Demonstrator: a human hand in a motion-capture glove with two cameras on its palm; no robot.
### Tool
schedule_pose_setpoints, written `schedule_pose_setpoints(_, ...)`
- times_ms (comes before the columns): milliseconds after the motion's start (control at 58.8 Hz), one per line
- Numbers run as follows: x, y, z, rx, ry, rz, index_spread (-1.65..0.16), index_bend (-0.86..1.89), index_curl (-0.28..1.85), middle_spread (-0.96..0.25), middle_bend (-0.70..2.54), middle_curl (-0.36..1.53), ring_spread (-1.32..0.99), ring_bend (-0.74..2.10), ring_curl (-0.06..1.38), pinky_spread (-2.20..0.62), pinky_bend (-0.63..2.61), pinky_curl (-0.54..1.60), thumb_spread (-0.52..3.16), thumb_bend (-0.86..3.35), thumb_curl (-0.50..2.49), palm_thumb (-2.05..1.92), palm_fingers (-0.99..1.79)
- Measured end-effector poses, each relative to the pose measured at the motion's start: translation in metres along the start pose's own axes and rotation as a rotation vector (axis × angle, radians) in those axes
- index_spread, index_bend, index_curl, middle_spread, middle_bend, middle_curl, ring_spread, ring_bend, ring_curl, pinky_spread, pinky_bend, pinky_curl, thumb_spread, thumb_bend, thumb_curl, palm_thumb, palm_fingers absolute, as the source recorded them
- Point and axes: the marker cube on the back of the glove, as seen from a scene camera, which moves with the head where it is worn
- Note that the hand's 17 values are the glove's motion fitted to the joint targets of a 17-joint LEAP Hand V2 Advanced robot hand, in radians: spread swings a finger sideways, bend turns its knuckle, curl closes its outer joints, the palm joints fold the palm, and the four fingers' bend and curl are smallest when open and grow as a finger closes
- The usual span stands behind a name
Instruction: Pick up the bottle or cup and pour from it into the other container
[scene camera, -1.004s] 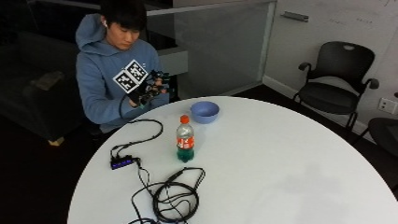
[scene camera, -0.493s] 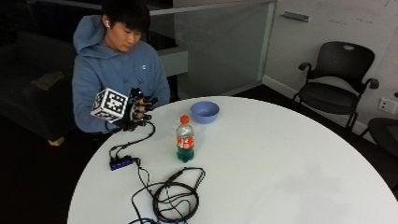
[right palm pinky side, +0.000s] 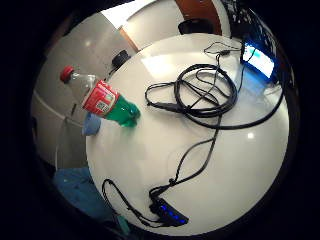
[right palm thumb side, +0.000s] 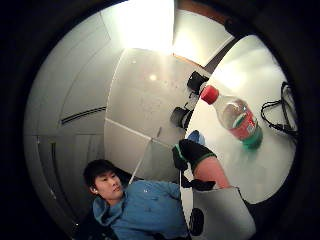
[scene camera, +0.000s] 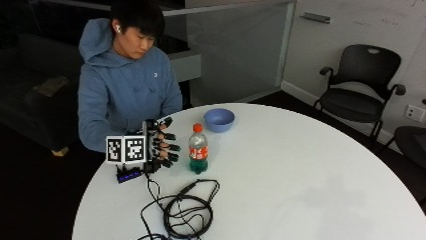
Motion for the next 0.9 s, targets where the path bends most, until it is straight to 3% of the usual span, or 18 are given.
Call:
schedule_pose_setpoints(374, 0.028, -0.026, 0.064, -0.23, -0.158, 0.105, -0.37, 0.09, 0.19, 0.05, 0.17, 0.29, 0.21, 0.53, 0.3, 0.32, 0.51, 0.38, 0.89, -0.03, 0.38, 0.62, 0.03)
schedule_pose_setpoints(612, 0.021, -0.037, 0.108, -0.239, -0.4, 0.076, -0.39, 0.15, 0.19, 0.06, 0.17, 0.28, 0.23, 0.57, 0.3, 0.33, 0.59, 0.39, 0.82, -0.02, 0.39, 0.69, 0.07)
schedule_pose_setpoints(715, 0.018, -0.038, 0.121, -0.172, -0.369, 0.065, -0.38, 0.22, 0.23, 0.06, 0.2, 0.29, 0.21, 0.56, 0.29, 0.32, 0.54, 0.36, 0.8, -0.01, 0.4, 0.77, 0.32)
schedule_pose_setpoints(783, 0.016, -0.039, 0.129, -0.103, -0.34, 0.068, -0.3, 0.26, 0.27, 0.05, 0.26, 0.31, 0.13, 0.58, 0.29, 0.28, 0.48, 0.34, 0.77, 0.02, 0.42, 0.88, 0.68)
schedule_pose_setpoints(902, 0.008, -0.039, 0.139, 0.014, -0.295, 0.064, -0.19, 0.25, 0.32, 0.03, 0.38, 0.37, -0.01, 0.52, 0.3, 0.19, 0.33, 0.31, 0.71, 0.02, 0.47, 0.98, 0.97)
